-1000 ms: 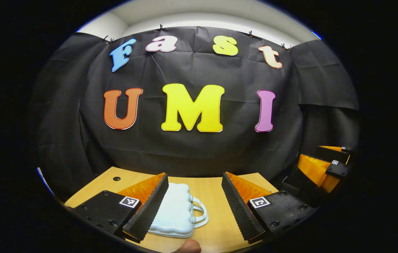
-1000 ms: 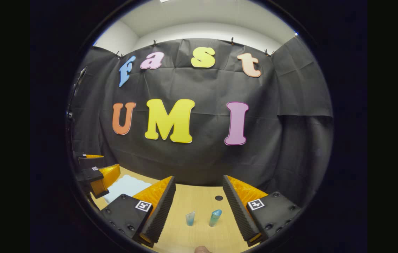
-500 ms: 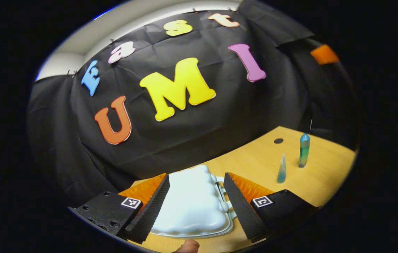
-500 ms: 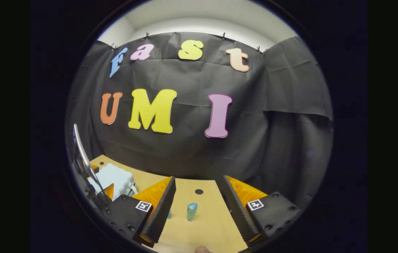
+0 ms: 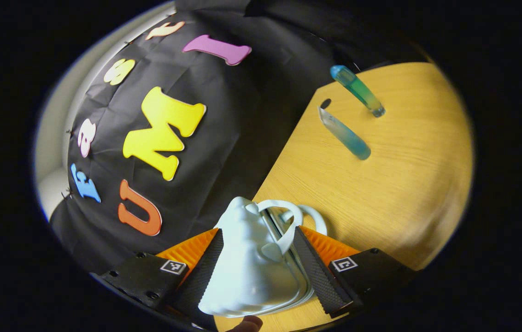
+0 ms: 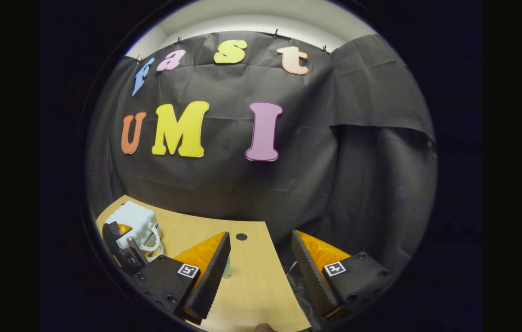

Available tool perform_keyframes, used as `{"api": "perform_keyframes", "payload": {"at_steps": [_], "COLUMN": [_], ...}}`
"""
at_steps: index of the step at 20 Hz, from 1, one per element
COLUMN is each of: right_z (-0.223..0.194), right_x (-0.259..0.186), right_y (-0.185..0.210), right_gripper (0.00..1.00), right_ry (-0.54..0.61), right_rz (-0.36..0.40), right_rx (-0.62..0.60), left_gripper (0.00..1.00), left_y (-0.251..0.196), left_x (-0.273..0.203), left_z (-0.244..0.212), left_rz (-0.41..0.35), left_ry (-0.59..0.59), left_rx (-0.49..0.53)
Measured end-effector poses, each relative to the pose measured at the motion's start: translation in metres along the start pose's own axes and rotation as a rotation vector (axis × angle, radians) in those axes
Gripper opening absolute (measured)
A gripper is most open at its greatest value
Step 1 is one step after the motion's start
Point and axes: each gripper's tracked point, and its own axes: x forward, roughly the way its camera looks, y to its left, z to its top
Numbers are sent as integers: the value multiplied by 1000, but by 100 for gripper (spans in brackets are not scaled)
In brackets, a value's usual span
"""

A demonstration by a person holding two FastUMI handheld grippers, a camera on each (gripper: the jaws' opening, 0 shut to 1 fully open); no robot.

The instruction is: First open the suitcase, pack the skin care products into it, and then close the suitcase.

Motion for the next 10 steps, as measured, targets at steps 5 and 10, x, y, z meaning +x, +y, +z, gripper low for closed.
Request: {"api": "perform_keyframes", "payload": {"at_steps": [5, 10], "right_z": [-13, -43], "right_x": [24, 48], "right_y": [-13, -26], "right_gripper": [80, 80], "right_ry": [28, 99], "right_rz": [50, 93], "right_rx": [22, 27], "left_gripper": [97, 90], "left_y": [-28, -32], "left_x": [25, 44], "left_z": [-12, -15], "left_rz": [-12, 2], "left_ry": [106, 161], "left_rx": [158, 247]}}
